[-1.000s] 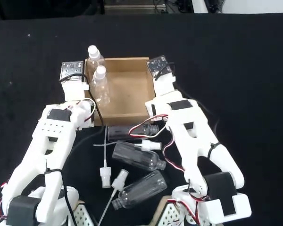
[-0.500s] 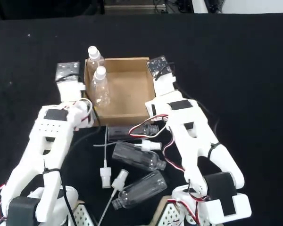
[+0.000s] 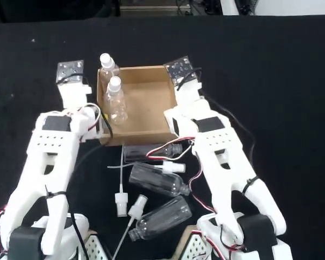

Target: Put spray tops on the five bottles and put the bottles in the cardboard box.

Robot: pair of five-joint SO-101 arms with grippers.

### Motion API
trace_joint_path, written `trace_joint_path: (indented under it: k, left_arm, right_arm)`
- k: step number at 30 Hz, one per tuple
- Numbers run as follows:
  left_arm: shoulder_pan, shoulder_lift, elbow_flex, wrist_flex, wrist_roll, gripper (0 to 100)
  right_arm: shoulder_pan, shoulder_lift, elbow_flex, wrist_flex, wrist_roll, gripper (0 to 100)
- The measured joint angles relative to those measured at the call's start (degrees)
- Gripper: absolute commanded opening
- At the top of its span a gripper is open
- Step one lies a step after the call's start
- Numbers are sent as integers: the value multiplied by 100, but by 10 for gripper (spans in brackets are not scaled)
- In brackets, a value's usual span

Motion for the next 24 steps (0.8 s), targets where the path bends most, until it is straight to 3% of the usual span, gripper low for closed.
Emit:
trace_joint_path:
  k: [3, 8, 13, 14, 18, 24]
  left_arm:
    - [-378, 0, -211, 62, 9, 188]
    - [-1213, -26, -360, 62, 9, 187]
    - [-1714, -176, -299, 26, 18, 23]
    - [-1741, -202, -193, -79, 18, 29]
    - [-1758, -237, 633, -853, 44, 28]
    - [-1802, -246, 2215, -2875, 527, 30]
  right_arm:
    - [-18, -70, -35, 18, 0, 172]
    - [-44, -791, -35, 343, 0, 6]
    - [-422, -1547, 185, 396, -484, 12]
    - [-554, -1609, 343, 281, -527, 11]
    - [-1108, -1662, 1108, -484, -633, 11]
    - [-1644, -1662, 1793, -1591, -642, 11]
